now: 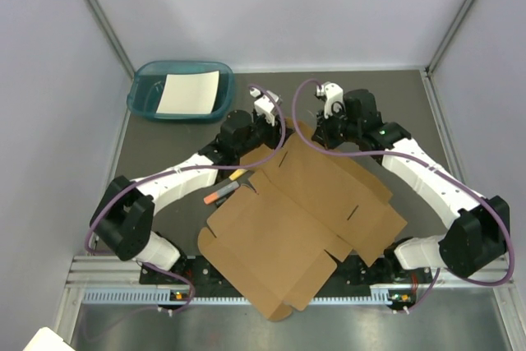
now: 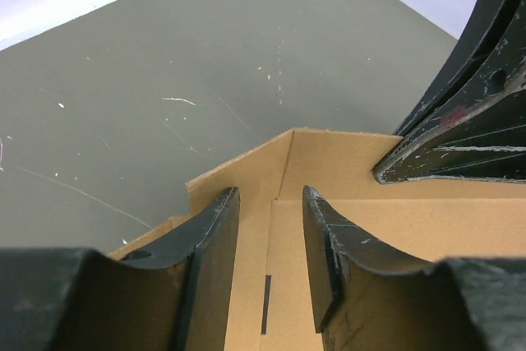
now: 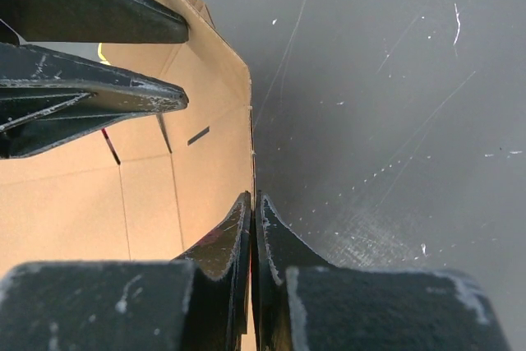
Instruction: Fold the paper box
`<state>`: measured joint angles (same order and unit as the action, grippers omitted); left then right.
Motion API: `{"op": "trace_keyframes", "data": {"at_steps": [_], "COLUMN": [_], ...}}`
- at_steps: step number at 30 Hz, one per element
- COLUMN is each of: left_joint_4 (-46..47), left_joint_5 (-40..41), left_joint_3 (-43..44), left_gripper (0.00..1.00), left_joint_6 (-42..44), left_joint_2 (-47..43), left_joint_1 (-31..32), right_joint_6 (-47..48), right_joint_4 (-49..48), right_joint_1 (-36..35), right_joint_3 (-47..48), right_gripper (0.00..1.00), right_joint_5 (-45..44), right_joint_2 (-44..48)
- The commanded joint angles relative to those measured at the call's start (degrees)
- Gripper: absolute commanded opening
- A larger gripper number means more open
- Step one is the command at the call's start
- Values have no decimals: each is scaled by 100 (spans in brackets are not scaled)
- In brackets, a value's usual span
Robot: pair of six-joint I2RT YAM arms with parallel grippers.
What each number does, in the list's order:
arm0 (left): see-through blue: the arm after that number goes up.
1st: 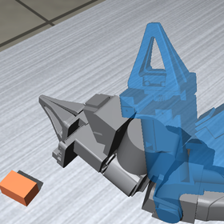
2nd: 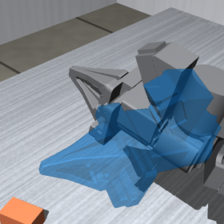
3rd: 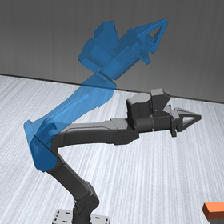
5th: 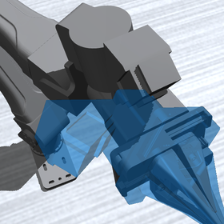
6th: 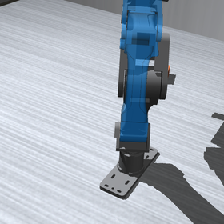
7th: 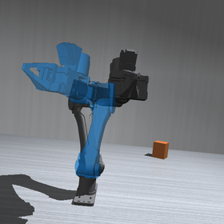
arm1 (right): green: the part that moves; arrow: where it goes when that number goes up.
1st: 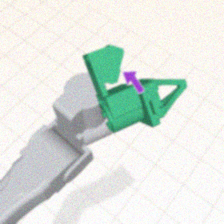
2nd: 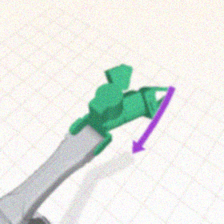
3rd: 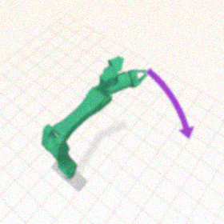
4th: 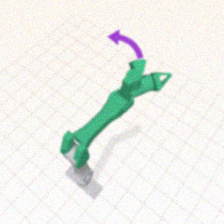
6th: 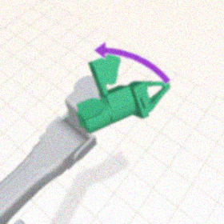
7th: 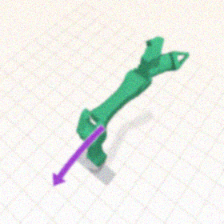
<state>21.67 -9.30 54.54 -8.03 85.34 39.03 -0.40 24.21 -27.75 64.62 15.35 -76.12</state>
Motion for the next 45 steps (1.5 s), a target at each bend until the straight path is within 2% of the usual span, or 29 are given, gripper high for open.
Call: {"op": "trace_keyframes", "data": {"at_steps": [1,5,9,14,18,19,22,23,27,31,41,45], "left_joint_4": [496,794,979,1216,727,655,391,347,-31,73,285,477], "left_joint_5": [-177,-466,-731,-609,147,235,289,141,-1210,-1968,-2523,-2770], "left_joint_3": [65,-128,-269,-620,-603,-551,-454,-419,-111,135,504,557], "left_gripper": [37,13,0,0,36,57,82,84,86,84,72,61], "left_joint_6": [-102,-269,-593,-761,-342,-226,248,337,688,645,540,364], "left_joint_2": [-44,-105,-114,-307,-702,-860,-1080,-1098,-844,-378,334,580], "left_joint_1": [-44,-44,-44,-27,-79,-132,-324,-404,-782,-949,-949,-949], "right_joint_6": [-12,-38,-47,-56,-65,-56,-56,-56,-56,-47,-47,-39], "right_joint_4": [181,172,172,181,181,181,190,190,198,207,207,199], "right_joint_1": [-90,-90,-117,-117,-117,-126,-126,-126,-126,-117,-134,-134], "right_joint_3": [209,209,209,209,156,147,130,138,174,183,209,209], "right_gripper": [0,0,0,0,0,0,0,0,0,0,0,0], "right_joint_5": [47,12,-103,-164,-147,-155,-147,-138,-94,-41,3,-6], "right_joint_2": [159,141,123,141,211,229,264,273,264,255,167,141]}}
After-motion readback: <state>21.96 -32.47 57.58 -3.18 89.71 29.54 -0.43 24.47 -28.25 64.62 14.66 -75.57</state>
